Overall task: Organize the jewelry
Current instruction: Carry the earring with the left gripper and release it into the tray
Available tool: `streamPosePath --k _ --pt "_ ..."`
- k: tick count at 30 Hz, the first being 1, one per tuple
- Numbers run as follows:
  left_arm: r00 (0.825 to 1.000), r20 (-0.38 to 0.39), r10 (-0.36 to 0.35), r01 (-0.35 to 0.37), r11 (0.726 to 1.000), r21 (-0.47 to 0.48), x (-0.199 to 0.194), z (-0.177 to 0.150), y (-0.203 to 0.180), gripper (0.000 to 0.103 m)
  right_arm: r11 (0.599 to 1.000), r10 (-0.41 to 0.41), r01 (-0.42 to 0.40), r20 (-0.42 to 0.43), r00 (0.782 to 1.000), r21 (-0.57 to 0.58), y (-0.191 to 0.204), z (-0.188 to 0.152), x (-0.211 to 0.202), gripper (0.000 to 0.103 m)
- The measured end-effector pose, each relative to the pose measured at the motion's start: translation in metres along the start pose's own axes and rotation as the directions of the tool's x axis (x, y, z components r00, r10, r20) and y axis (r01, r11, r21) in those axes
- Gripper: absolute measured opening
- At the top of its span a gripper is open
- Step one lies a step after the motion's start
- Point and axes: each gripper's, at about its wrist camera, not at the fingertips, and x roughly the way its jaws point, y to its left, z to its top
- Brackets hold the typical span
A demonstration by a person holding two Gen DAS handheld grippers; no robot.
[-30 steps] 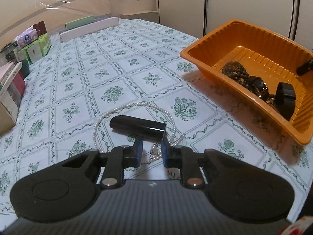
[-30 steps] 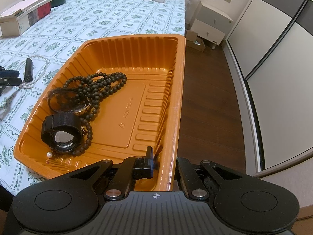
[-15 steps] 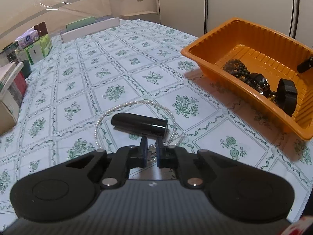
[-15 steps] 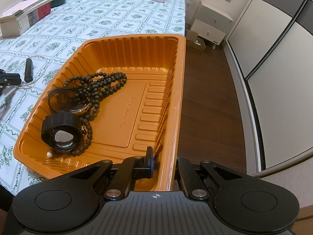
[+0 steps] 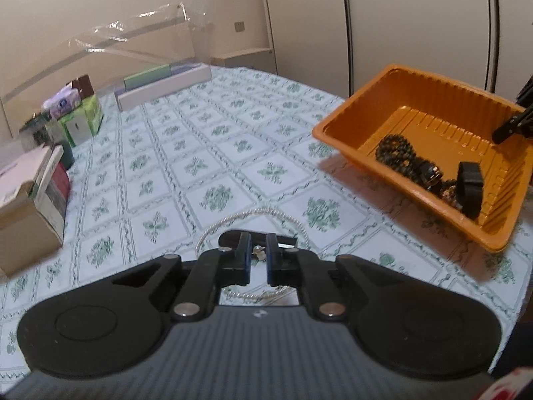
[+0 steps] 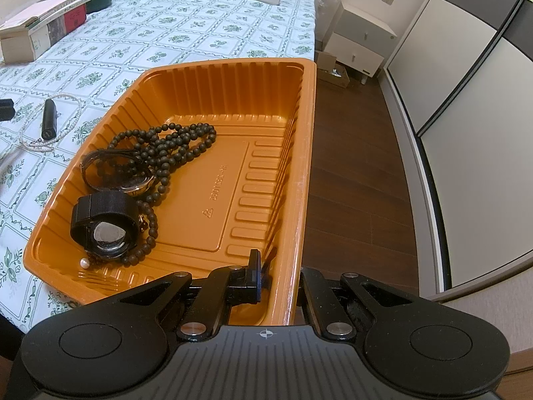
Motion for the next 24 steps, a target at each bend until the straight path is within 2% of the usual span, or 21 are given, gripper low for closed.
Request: streamPosePath --k 4,9,19,24 --pt "0.999 0.019 -0.033 0.033 0.999 0.004 -0.006 0.007 -0.010 0.007 1.000 0.000 0.000 0.000 1.000 -0.001 0.000 0.000 0.000 0.003" --pt "0.992 0.031 -0.119 0.119 0.993 0.012 -0.011 0.013 -0.037 0.007 1.000 0.000 0.000 0.000 1.000 0.002 0.000 0.000 0.000 0.003" --pt "0.956 0.052 -0.290 0.287 0.956 0.050 -0.010 0.026 -0.106 0.007 1.000 0.001 -0.001 0.001 1.000 0.002 0.000 0.000 0.000 0.003" --pt "0.943 0.052 -0.329 0.324 0.942 0.085 -0.006 0.030 -0.134 0.007 1.000 0.002 -0.002 0.001 1.000 0.002 0.000 0.000 0.000 0.003"
